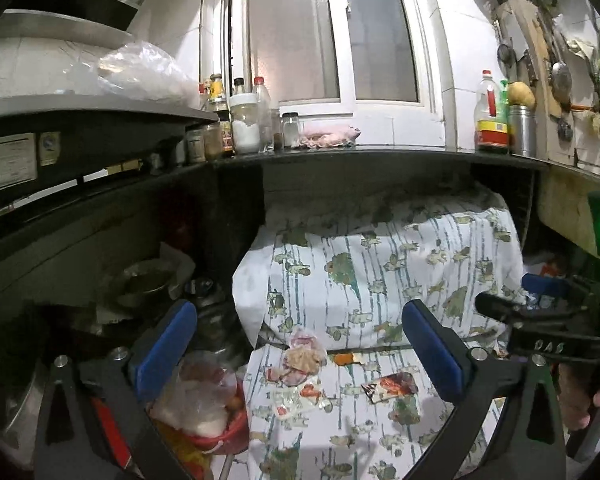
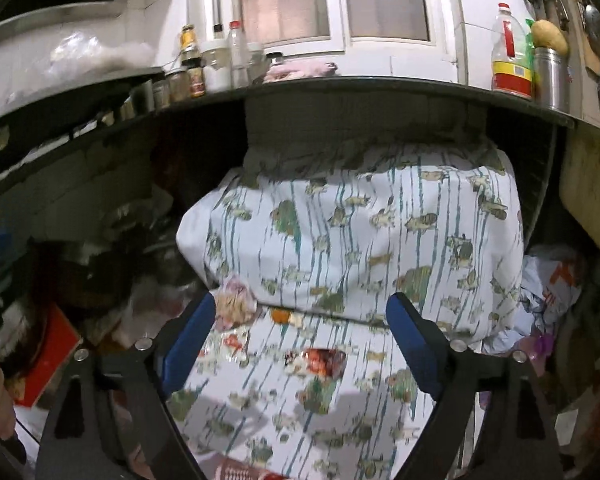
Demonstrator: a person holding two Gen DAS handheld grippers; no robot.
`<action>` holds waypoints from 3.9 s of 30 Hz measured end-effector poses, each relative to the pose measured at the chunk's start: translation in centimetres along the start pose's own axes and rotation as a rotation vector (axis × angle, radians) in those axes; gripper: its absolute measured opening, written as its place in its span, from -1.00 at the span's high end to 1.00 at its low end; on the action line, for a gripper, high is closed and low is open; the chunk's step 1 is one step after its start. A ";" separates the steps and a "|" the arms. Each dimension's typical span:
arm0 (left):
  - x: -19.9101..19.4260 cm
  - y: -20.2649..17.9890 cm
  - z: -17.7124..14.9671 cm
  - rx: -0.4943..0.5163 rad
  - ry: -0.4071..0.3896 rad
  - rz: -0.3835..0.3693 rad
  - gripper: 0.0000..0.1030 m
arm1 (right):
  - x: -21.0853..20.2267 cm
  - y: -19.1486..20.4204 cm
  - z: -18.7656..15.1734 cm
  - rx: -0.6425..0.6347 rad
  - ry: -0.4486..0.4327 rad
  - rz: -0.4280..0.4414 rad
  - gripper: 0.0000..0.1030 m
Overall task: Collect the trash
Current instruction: 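Raise both open tools back over the trash on the stool, then grasp the chicken-wing snack packet with the left tool while the right tool grasps the red snack wrapper, then lift the chicken-wing packet with the left tool while the right tool lifts the red wrapper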
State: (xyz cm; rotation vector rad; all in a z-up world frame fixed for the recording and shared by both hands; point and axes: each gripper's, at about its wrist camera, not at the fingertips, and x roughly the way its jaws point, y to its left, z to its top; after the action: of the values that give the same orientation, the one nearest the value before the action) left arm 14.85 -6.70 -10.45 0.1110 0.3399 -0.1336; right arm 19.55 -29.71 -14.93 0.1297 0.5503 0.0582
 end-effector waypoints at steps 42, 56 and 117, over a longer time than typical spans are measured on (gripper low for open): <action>38.8 3.6 -17.8 -0.020 0.905 -0.245 -0.48 | 23.7 -7.9 -7.1 0.245 0.521 -0.066 -0.73; 40.9 1.3 -21.3 0.072 1.004 -0.171 -0.29 | 23.9 -9.1 -7.8 0.290 0.548 -0.060 -0.73; 31.6 -1.8 -13.4 -0.004 0.842 -0.209 -0.26 | 29.2 -5.4 -20.2 0.560 0.980 0.170 0.75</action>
State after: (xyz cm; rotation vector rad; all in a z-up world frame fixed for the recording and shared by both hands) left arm 39.75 -10.27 -33.88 0.1238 1.1936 -0.2915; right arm 33.92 -30.27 -47.84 0.7161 1.5283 0.1340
